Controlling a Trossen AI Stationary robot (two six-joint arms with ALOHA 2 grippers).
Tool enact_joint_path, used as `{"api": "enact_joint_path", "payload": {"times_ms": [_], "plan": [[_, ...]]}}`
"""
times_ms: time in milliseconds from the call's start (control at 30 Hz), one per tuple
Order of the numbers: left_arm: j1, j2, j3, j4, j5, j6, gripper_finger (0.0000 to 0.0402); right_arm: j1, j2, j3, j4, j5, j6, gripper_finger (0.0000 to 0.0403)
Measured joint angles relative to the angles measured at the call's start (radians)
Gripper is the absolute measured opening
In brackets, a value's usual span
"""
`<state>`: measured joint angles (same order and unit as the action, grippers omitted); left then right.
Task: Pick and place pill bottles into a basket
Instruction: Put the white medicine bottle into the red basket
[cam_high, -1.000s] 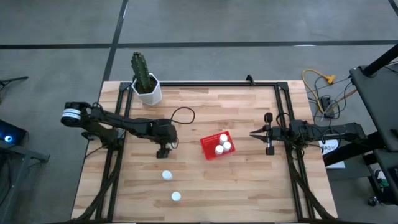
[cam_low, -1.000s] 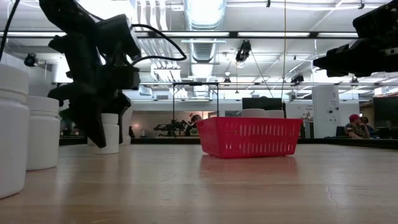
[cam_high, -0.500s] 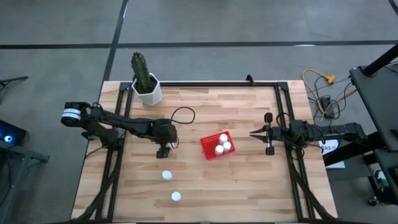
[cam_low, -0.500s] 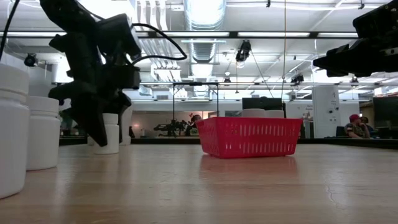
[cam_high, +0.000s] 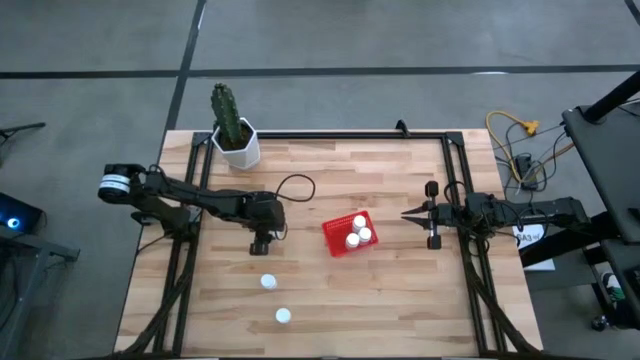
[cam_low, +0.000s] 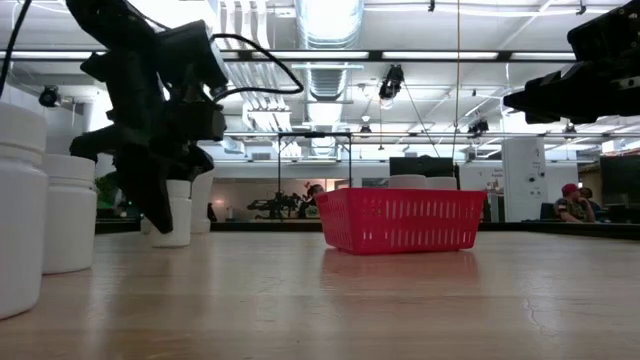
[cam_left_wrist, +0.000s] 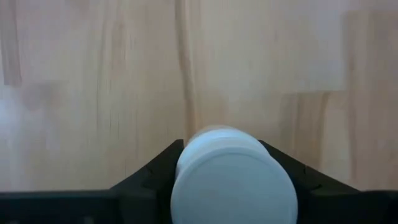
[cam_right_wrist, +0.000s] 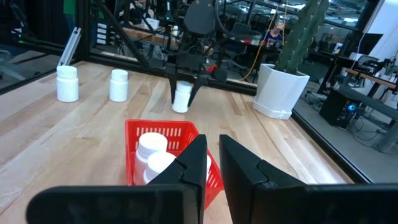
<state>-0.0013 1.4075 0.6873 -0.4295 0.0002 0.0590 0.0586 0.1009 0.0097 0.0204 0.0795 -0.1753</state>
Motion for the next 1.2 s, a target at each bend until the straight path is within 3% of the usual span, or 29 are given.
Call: {"api": "enact_joint_path", "payload": {"times_ms": [533, 967, 1200], "plan": [[0.000, 0.019, 0.301, -0.177, 0.007, 0.061, 0.0152, 0.000, 0.000, 0.000, 0.000, 0.000, 0.000, 0.0034], [-0.010, 0.333, 0.670, -0.375, 0.012, 0.168, 0.0152, -0.001, -0.001, 0.000, 0.000, 0.000, 0.000, 0.0034], [-0.022, 0.419, 0.824, -0.411, 0.011, 0.195, 0.0152, 0.000, -0.001, 0.000, 0.000, 0.000, 0.000, 0.0034]]}}
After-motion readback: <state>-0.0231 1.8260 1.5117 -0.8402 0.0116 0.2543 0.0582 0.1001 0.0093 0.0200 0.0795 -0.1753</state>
